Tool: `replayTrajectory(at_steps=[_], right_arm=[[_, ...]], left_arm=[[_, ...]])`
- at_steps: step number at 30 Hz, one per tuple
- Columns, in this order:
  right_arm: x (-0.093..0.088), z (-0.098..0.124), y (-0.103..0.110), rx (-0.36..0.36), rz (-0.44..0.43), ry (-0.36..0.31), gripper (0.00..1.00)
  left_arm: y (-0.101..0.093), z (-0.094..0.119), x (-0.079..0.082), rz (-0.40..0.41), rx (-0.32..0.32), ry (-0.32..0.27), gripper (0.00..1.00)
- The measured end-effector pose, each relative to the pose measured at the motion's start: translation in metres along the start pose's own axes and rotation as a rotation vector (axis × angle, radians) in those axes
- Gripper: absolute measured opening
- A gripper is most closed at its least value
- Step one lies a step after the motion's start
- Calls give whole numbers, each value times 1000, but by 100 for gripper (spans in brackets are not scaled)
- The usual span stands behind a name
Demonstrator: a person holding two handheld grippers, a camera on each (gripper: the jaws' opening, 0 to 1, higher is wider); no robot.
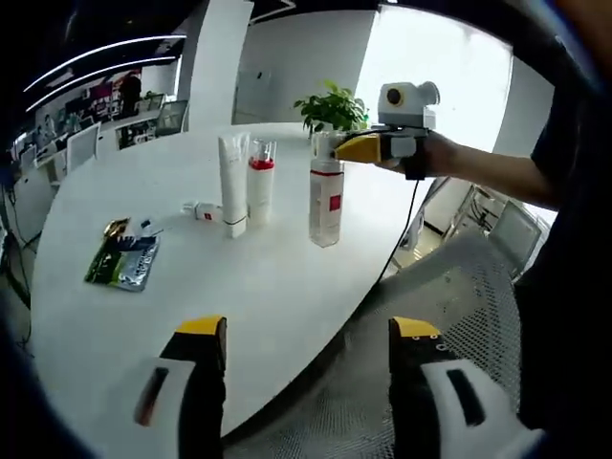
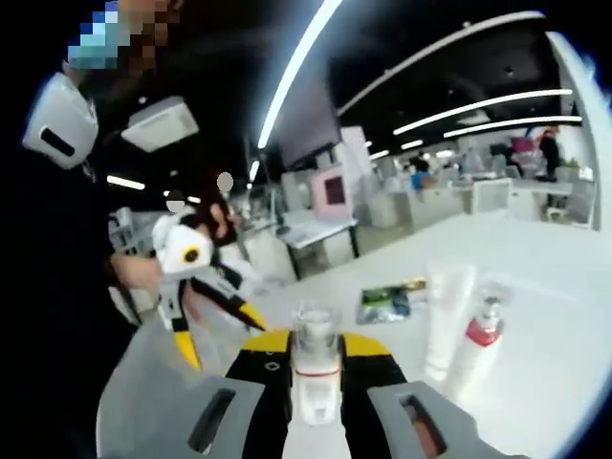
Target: Arrange the skincare products in the storage area until every visible bottle or jar stands upright without overlapping.
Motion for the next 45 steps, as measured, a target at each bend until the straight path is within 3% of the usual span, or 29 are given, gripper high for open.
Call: replayTrajectory(at_steps=[7,11,15,23,34,45], right_arm=[[-24,5,-26,-64,9,46,9],[-28,8,-41,-105,20,19,9],[-31,6,-55,-132,54,3,9],[-43,-7,-61,-109,93,1,9],[-57,-15,-82,-96,204,-31,10],[-64,-23,-99,-91,249,-44,10]], left_arm=[[-3,-3,-12,-39,36,5,65],[-1,-3,-6,-78,55,-9,64],[7,-2,-4,-56,97,-36,65],[24,4,-2,-99,187,-65,67],[28,1,-2,-123,211,-66,67],[31,1,-2,-95,231,-70,65]])
Point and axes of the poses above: the point that each gripper's makers call its tool centre point, and the gripper's own axes: z roughly backward along the fingers, y roughly to its left, x roughly out of its top, the point moved 1 cm from there along z, roughly backward along the fingers, and after that the axes turned 1 degree about x, right-handed, at the moved point
